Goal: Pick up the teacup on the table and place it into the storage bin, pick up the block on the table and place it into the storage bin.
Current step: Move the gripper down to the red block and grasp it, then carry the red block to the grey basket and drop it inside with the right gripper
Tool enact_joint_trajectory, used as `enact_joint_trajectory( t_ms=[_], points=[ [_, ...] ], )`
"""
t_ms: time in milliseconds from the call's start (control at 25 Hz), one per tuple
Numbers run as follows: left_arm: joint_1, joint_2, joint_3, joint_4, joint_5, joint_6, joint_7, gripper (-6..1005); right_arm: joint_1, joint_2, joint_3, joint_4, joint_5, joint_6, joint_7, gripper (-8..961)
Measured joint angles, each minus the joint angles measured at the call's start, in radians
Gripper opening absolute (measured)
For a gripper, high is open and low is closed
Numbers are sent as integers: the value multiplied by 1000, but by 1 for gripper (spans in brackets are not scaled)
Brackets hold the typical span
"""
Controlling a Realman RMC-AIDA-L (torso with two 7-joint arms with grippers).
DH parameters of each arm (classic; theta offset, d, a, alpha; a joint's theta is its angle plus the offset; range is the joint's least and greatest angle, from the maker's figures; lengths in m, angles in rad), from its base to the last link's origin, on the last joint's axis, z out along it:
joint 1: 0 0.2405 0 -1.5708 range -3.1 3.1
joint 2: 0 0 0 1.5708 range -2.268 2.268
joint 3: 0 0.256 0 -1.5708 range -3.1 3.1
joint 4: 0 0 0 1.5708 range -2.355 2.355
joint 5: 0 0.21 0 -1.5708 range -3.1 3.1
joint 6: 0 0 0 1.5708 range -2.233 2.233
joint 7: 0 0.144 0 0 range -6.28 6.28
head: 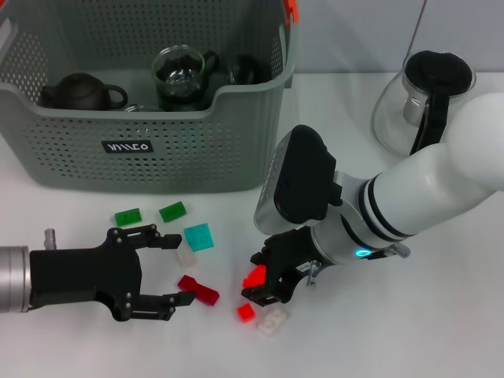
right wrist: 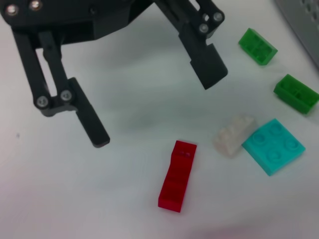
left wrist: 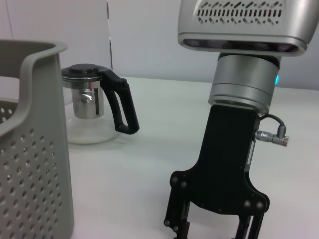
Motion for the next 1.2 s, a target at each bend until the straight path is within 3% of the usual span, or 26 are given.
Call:
enact_joint_trajectory(
  t_ms=[80,520,920,1040,1200],
  points=[
    [1,0,0,-2,0,0,0,844,0,0,1,0,0,0,23,563],
    [2,3,-1,-5,3,11,0,844,-23,-6,40,-66,-20,-49,38,443],
    [4,6,-32,-3,8,20,-2,843,-93,-6,358,-324,-32,-366,-9,432],
    [5,6,-39,-2,8,20,-3,843,-71,-4,487,-392,4,-507,-7,432],
    [5,7,-40,-1,8,20,-5,844,17,-7,696,-426,118,-676,11,432]
  ],
)
